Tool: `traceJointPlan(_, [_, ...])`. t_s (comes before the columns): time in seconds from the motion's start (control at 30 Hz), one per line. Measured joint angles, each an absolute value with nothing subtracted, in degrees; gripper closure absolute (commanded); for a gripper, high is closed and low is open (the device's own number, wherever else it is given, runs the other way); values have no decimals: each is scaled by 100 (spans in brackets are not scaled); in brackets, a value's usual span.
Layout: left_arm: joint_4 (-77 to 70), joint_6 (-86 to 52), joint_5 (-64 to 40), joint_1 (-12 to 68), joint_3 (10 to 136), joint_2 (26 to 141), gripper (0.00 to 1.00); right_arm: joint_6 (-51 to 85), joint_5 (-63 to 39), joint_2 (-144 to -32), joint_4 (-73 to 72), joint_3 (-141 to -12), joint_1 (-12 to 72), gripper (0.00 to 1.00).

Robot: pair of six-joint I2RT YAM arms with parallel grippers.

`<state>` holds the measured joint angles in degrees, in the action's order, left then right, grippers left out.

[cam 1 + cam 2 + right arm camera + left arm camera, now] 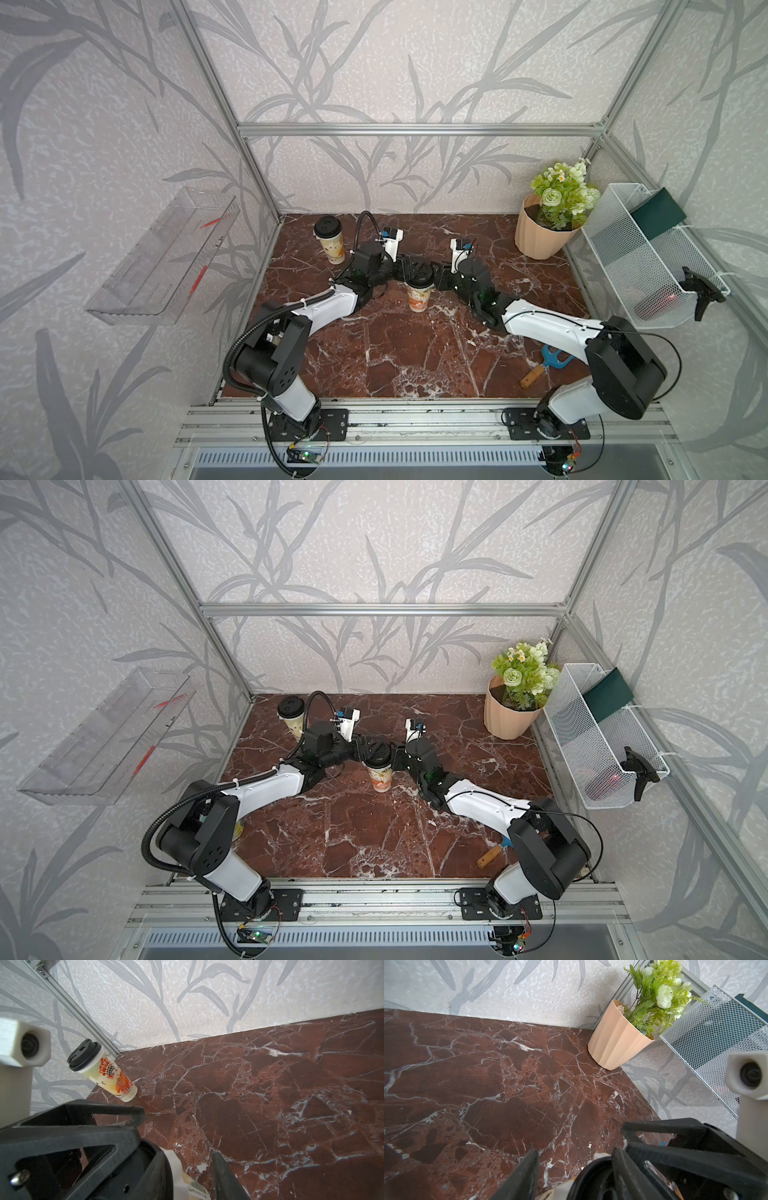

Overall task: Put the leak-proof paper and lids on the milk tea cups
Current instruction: Secure the cup lid on the cup.

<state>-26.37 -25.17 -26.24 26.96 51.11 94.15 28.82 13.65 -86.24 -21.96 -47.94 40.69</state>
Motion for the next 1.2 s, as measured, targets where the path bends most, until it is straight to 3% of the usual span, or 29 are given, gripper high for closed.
traceJointPlan(0.4, [-3411, -3011, -2574, 2705, 4718, 9432, 45, 2910, 2349, -8877, -2882, -4521, 4425, 60])
traceJointPlan(0.83, [-4722, -3677, -2456, 2720, 4254, 9642, 45, 3127, 2467, -9048, -3662, -4248, 4491, 61])
traceJointPlan(1.2, [-4836, -3771, -2460, 2720, 4250, 9699, 45, 3168, 2475, -9002, -3728, -4171, 4517, 61])
